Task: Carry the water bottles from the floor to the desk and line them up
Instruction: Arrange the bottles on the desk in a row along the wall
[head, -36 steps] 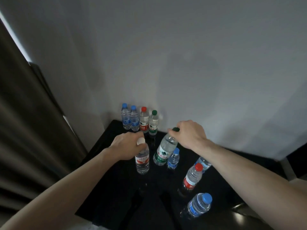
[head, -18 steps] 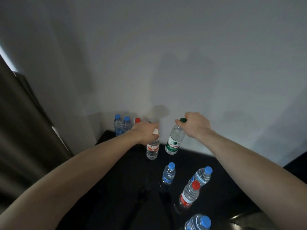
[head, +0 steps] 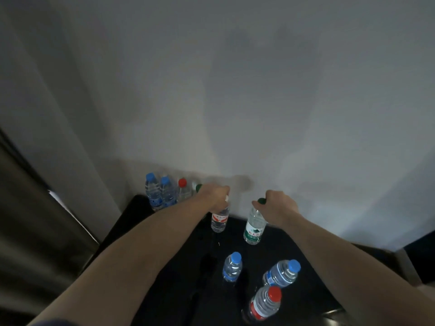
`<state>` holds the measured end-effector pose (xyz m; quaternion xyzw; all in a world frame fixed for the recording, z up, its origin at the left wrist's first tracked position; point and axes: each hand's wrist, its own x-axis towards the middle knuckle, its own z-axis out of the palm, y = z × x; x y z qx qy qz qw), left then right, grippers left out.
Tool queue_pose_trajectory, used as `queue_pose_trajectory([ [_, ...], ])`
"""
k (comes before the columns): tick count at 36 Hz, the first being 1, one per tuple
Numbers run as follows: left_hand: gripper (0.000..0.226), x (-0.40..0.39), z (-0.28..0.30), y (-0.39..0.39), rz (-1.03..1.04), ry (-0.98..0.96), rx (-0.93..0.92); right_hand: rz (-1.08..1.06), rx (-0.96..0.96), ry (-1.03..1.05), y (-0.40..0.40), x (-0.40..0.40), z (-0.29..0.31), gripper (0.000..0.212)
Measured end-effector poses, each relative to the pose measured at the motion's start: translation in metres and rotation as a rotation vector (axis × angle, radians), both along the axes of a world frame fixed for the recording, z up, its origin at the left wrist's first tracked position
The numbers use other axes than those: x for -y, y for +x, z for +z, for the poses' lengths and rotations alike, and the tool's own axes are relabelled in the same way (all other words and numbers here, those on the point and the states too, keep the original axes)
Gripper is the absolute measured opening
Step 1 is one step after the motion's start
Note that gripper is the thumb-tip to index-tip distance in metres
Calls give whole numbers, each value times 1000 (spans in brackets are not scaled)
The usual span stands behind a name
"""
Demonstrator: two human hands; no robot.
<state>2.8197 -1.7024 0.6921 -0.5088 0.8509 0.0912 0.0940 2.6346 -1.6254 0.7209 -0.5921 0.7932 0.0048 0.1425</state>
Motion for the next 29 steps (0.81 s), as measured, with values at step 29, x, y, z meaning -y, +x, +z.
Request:
queue_pose_trajectory([
  [29,28,50,-37,10,41,57,-24,35,-60,133,9,15,-63,47],
])
